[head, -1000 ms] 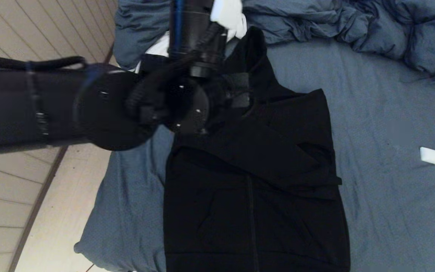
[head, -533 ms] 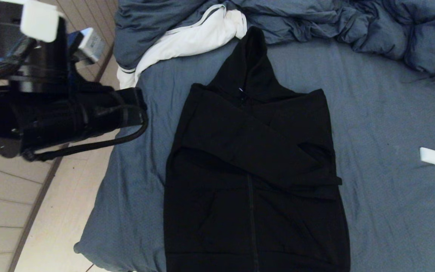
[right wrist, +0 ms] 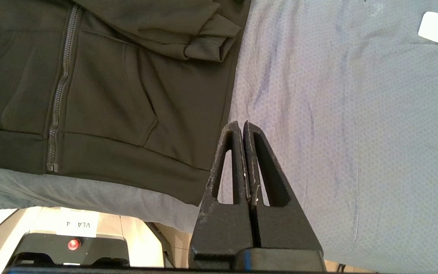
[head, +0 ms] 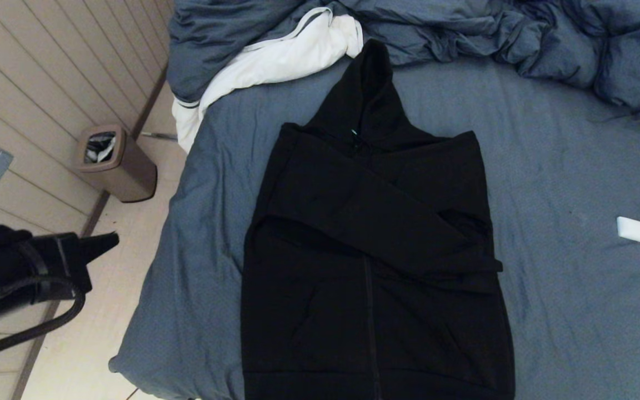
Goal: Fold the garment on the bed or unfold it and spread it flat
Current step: Fold the black sweatshirt
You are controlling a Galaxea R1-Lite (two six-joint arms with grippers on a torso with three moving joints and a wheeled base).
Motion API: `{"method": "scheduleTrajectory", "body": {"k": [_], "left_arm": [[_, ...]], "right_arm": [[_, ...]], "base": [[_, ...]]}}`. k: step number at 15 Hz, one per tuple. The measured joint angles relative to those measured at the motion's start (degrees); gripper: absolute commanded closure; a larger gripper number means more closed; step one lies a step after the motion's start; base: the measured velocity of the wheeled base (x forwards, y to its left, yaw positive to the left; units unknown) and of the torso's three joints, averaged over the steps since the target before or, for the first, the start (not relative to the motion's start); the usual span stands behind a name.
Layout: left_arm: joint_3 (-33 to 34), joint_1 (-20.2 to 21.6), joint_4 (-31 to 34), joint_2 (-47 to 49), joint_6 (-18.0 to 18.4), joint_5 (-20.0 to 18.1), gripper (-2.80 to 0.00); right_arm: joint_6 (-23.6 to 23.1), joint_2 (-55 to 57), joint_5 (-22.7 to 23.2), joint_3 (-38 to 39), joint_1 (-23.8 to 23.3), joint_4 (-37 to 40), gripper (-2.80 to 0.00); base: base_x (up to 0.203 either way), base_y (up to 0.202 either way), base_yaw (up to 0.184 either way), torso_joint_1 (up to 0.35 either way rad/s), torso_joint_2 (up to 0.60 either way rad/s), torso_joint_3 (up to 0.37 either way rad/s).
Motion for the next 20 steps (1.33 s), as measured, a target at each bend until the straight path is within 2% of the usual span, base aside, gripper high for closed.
{"method": "scheduleTrajectory", "body": {"k": [3,5,9,11,13,20], "left_arm": [[7.87,0.3,-0.85,-4.2,-0.36,3.84,0.0],[9.16,0.33,-0.94,-5.71,-0.37,5.68,0.0],[10.81,0.34,-0.58,-8.29,-0.63,13.48,0.0],[15.06,0.3,-0.93,-10.71,-1.67,13.36,0.0],[18.24,0.23,-1.24,-12.84,-4.4,11.0,0.0],[22.55,0.24,-1.35,-16.23,-4.96,9.31,0.0]], "right_arm": [[0.0,0.0,0.0,0.0,0.0,0.0,0.0],[-0.07,0.01,-0.02,0.0,0.0,0.0,0.0],[0.04,0.01,0.0,-0.06,0.0,0.05,0.0],[0.11,0.02,0.0,-0.09,0.0,0.05,0.0],[0.13,0.0,0.0,-0.09,0.0,0.06,0.0],[0.09,0.07,0.0,-0.11,-0.02,0.09,0.0]], "base": [[0.0,0.0,0.0,0.0,0.0,0.0],[0.0,0.0,0.0,0.0,0.0,0.0],[0.0,0.0,0.0,0.0,0.0,0.0],[0.0,0.0,0.0,0.0,0.0,0.0],[0.0,0.0,0.0,0.0,0.0,0.0],[0.0,0.0,0.0,0.0,0.0,0.0]]}}
